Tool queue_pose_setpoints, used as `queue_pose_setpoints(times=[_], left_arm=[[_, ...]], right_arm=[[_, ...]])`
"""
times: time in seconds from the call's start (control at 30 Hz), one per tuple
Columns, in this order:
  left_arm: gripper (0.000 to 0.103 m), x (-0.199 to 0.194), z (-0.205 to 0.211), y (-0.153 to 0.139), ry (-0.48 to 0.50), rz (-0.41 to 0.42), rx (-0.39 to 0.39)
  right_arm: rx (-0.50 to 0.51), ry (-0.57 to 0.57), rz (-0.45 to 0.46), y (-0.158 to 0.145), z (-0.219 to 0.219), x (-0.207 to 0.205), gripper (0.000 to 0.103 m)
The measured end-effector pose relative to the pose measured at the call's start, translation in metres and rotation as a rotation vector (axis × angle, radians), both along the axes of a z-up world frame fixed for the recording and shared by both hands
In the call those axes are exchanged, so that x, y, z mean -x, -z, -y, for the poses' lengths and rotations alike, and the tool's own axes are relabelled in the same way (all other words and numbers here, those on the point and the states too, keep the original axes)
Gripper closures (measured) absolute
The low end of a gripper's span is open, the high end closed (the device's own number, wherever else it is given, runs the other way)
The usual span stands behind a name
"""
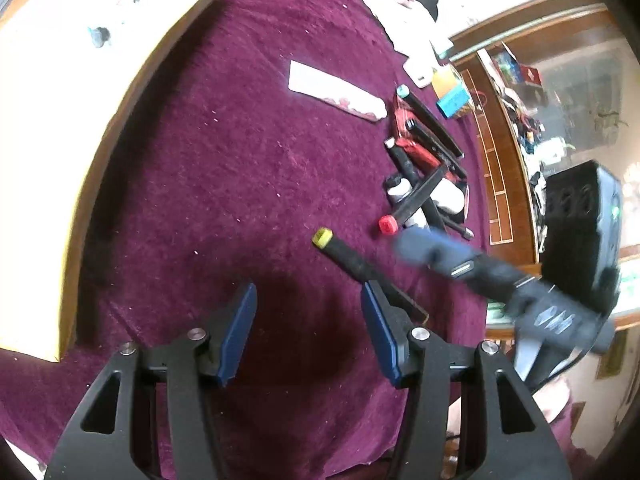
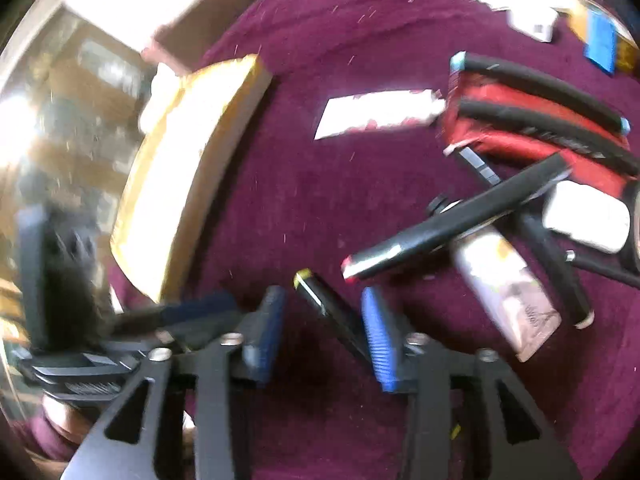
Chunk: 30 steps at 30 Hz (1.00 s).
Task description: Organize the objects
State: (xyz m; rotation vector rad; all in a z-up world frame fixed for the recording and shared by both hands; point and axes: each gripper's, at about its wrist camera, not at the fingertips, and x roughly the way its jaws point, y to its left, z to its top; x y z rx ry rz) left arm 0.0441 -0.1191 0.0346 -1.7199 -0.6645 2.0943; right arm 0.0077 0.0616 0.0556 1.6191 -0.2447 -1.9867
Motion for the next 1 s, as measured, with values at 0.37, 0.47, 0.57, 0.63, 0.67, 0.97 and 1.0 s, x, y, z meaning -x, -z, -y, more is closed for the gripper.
queue_pose_setpoints(times=[0.37, 0.47, 0.57, 0.63, 0.67, 0.97, 1.0], left_arm=[[0.05, 0.008, -0.011, 0.004, 0.068, 0.006, -0.013], [0.05, 0.011, -0.01, 0.008, 0.053, 0.02, -0.025], [0.05, 0.013, -0.005, 0.01, 0.029, 0.026, -0.025], [0.05, 0.013, -0.001, 0.011, 0.012, 0.031, -0.037], [0.05, 0.013, 0.0, 0.012, 0.005, 0.034, -0.043], [0.05, 0.007, -0.02, 0.007, 0.046, 0.015, 0.023], [0.05, 0.007, -0.028, 0.008, 0.06, 0.015, 0.027]], right_arm=[[-0.082, 0.158, 0.027, 0.009, -0.065, -0.007, 0.038], [-0.109, 0.085, 0.028, 0.011, -0.057, -0.021, 0.038], [-0.087, 0.024, 0.081, 0.025, -0.034, -0.027, 0.032], [-0.084, 0.007, 0.058, 0.024, -0.024, -0.033, 0.031], [-0.036, -0.021, 0.074, 0.024, -0.014, -0.032, 0.032], [0.114, 0.085, 0.106, 0.015, -0.055, -0.021, 0.032], [0.104, 0.128, 0.103, 0.016, -0.068, -0.019, 0.032]])
